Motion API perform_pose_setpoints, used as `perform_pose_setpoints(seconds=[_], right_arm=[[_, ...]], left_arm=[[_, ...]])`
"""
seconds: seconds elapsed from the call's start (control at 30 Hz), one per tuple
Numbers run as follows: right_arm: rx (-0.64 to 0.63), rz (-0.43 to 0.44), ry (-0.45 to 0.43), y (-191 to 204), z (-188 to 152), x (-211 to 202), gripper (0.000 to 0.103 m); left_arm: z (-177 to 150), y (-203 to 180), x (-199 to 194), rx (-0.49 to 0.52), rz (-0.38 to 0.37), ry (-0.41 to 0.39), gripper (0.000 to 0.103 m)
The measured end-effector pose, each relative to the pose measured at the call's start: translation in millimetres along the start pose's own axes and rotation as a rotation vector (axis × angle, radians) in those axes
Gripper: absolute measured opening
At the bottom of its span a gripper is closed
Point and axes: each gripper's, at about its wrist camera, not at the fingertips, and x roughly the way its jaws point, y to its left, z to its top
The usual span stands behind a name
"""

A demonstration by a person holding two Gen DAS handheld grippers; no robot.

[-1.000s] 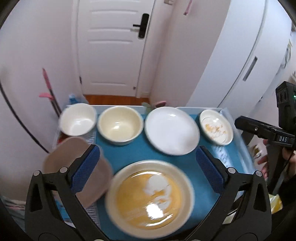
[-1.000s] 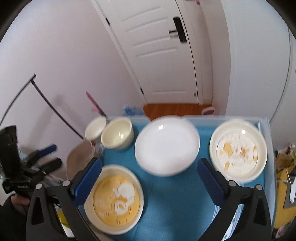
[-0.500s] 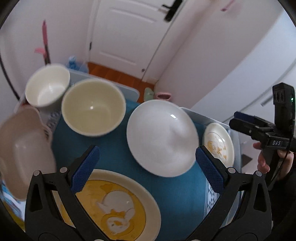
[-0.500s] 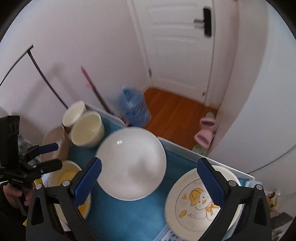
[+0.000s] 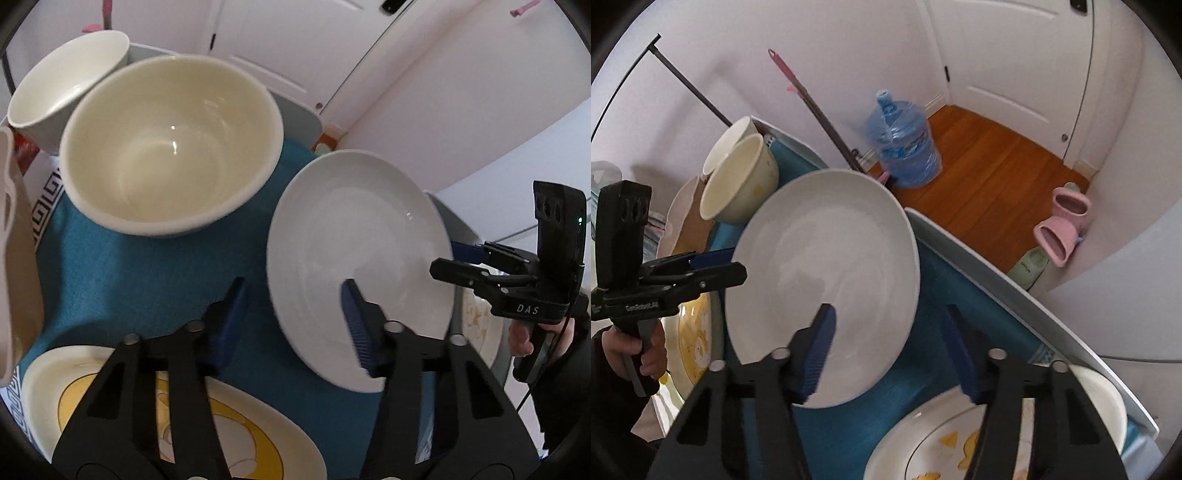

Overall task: Organize plates and bowls
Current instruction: 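Grasp the rim of the white oval dish with both grippers, then lift the white oval dish and carry it over the yellow duck plate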

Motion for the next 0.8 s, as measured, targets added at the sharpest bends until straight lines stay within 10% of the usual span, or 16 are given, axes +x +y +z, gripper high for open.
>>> perform_pose_setpoints(seconds=[0.3,0.8], right_arm=[[-0.043,-0.005,0.005,-4.1,0.0,9.5,0.016],[-0.03,0.001,-0.007,-6.3,0.3,3.1,0.015]], left_arm=[[-2.3,-4.0,18.5,0.015,0.037,0.03,0.016],[-5.8,-43.4,21.0,0.087,0.113,0.017,0.016]])
